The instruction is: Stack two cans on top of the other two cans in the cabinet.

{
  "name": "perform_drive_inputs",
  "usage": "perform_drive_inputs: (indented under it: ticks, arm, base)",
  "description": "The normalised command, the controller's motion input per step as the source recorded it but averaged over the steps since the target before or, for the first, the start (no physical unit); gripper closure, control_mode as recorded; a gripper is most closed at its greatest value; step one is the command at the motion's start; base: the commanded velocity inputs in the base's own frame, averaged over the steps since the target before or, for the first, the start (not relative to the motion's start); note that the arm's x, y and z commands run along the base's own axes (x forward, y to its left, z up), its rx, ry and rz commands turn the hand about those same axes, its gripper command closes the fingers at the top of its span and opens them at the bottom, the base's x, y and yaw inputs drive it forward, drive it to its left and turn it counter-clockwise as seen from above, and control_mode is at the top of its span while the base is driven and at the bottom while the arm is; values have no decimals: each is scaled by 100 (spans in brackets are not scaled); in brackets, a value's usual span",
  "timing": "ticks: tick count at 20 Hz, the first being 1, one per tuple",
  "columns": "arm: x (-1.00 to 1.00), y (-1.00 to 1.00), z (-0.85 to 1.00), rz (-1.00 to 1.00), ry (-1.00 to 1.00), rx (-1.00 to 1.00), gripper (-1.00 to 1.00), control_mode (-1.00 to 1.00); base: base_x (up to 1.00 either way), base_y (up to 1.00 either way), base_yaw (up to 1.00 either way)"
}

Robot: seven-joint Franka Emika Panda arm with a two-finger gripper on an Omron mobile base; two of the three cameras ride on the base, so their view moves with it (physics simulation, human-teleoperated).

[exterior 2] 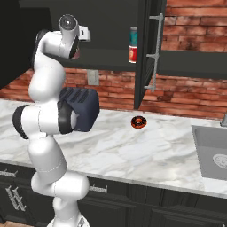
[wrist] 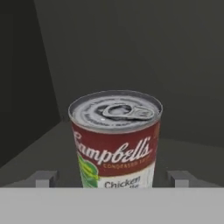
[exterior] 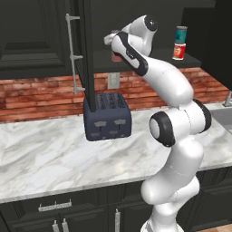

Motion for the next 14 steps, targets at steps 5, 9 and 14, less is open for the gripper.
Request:
perform_drive_inputs:
  ticks: [5,9,14]
  arm:
    - [-40,-3,-1,0,0,0,-100,-100]
    - [-63,-22,-16,0,-1,0,-100,-100]
    - [-86,-23,-4,-4,-3,0,-100,-100]
  base:
    - [0,0,0]
    - [0,0,0]
    - [0,0,0]
